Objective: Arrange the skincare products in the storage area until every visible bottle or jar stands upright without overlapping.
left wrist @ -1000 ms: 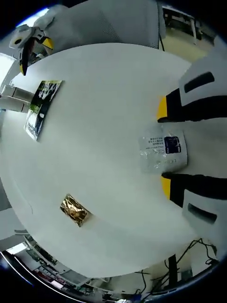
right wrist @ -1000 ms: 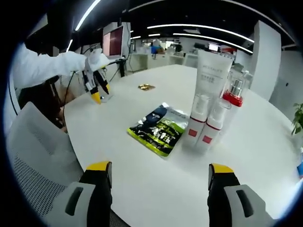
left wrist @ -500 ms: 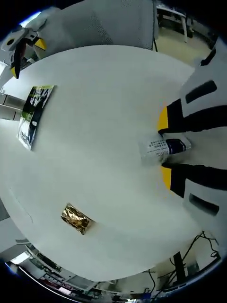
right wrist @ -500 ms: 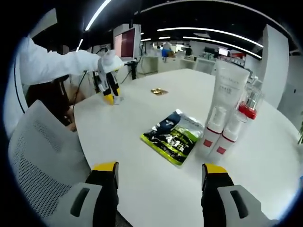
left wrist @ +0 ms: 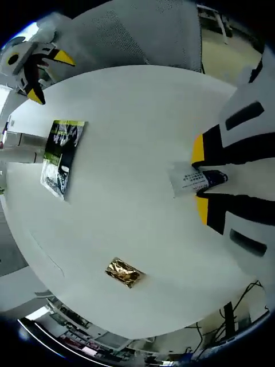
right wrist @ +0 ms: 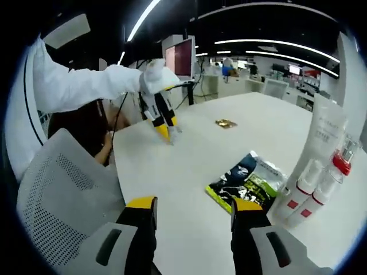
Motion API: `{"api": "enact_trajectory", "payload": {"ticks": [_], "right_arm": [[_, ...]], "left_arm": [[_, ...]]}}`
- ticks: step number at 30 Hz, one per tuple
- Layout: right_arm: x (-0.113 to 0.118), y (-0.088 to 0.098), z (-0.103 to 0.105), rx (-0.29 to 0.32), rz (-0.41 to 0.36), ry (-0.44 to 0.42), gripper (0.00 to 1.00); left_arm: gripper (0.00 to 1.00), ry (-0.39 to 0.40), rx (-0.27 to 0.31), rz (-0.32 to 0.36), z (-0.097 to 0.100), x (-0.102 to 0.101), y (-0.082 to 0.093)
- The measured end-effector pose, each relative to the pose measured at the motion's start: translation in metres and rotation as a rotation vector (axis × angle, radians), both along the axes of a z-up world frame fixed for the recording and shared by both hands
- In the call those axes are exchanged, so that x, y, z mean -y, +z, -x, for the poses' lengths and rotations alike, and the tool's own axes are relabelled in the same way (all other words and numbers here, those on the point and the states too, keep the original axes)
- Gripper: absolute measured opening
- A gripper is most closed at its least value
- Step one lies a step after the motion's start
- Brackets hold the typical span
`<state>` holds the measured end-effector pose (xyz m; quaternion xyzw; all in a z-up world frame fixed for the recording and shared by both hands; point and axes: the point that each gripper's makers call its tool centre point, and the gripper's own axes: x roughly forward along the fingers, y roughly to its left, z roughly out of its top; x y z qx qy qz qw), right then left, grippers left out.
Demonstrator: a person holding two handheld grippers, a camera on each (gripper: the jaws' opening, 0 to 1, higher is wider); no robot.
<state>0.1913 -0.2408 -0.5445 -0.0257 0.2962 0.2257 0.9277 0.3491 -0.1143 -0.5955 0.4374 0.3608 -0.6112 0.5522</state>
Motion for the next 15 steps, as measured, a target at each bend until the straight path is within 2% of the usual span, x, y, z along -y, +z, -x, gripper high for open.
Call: {"api": "enact_trajectory", "payload": {"ticks": [3,8,11,15], "right_arm": [[-0.007,0.001,-0.004,0.004,-0.012,0.013,0.51],[-0.013,0.004,-0.01,0.006,-0.039,0.021,0.47],[-0.016,0.008,-0.016,0.015,-0.073,0.012,0.42],[-0.021,0.012,-0.023,0.021,-0.132,-0.003,0.3]], "left_arm": [[0.13,-0.024,0.001,0.02,-0.003,0.002,0.0],[0.12,-0.069,0.008,0.042,0.01,0.01,0.005],[0.12,-0.089,0.008,0.07,0.024,0.02,0.016],[0.13,-0.115,0.006,0.11,0.036,0.032,0.029]]}}
